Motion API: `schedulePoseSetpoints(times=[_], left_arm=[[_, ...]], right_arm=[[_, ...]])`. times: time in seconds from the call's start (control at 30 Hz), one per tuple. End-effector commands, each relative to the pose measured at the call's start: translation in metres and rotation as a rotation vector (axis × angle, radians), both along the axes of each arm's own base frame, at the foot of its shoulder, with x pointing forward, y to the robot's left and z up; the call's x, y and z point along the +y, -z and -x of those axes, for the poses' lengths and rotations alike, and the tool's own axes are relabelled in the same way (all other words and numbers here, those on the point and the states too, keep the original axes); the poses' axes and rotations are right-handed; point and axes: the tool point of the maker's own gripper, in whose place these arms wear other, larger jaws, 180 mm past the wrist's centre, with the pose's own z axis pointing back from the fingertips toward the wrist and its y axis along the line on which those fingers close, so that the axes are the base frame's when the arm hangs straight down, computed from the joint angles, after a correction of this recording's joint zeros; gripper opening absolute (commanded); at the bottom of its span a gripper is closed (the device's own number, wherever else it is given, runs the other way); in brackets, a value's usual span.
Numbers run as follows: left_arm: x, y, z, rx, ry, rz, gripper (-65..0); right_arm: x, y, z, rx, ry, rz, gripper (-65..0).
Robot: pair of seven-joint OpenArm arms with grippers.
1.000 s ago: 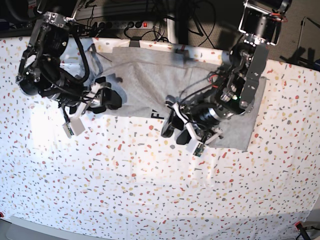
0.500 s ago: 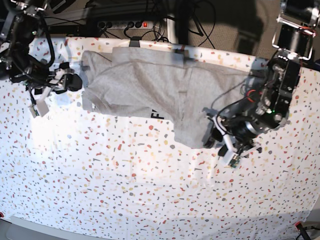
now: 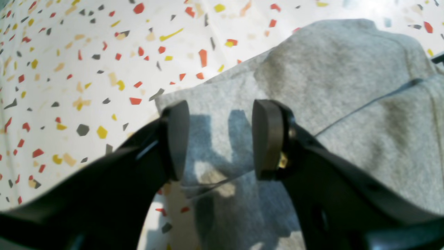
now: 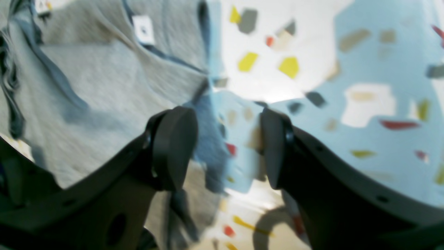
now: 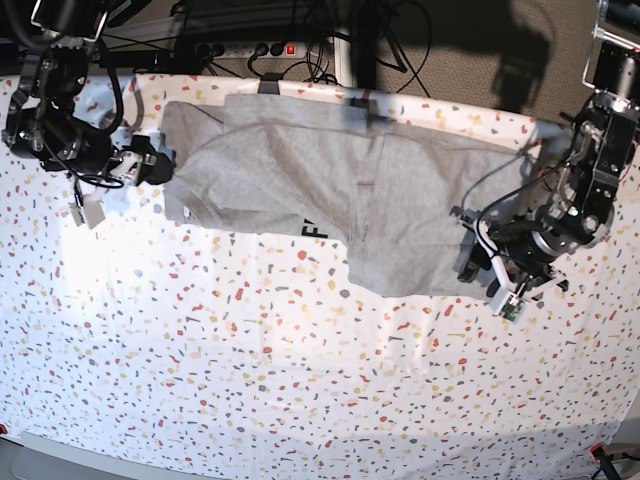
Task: Fold the T-shirt properly
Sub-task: 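Grasp the shirt end with the left gripper and fold it toward the right gripper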
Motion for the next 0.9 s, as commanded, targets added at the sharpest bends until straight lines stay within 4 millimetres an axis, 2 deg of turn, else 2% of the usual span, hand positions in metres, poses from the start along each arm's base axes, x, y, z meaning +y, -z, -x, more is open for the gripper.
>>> schedulePoseSetpoints(times=[0.0,0.37,0.43,0.57,0.67,0.77,0.87], left_arm=[[0.003,-0.021,-0.013,-0.068,-0.006,0.018,-36.0],[0.004,-0.02,-0.012,-0.06,-0.008,0.013,-36.0],[0.004,-0.019,-0.011,-0.055,-0.008,0.01,-36.0],[0.004,-0.016,-0.01,-0.049,-0.009,0.009,-36.0],[0.005,-0.012,-0.005,-0.038,-0.009,0.007,-36.0],[0.01,-0.007,-0.001,-0.027,-0.011,-0.001,-36.0],[0.016,-0.005,0.001,-0.021,-0.014,-0.015,-36.0]], right_arm=[[0.002,-0.01,-0.009,-0.046,-0.005,-0.011,-31.0],[0.05,-0.002,-0.014,-0.07,0.017,-0.143,-31.2],[0.056,-0.002,-0.014,-0.07,0.018,-0.155,-35.2],[0.063,-0.002,-0.017,-0.078,0.021,-0.175,-48.2],[0.062,-0.008,-0.024,-0.107,0.029,-0.177,-65.0],[0.051,-0.015,-0.035,-0.144,0.042,-0.14,-65.0],[0.026,-0.02,-0.042,-0.15,0.058,-0.059,-65.0]])
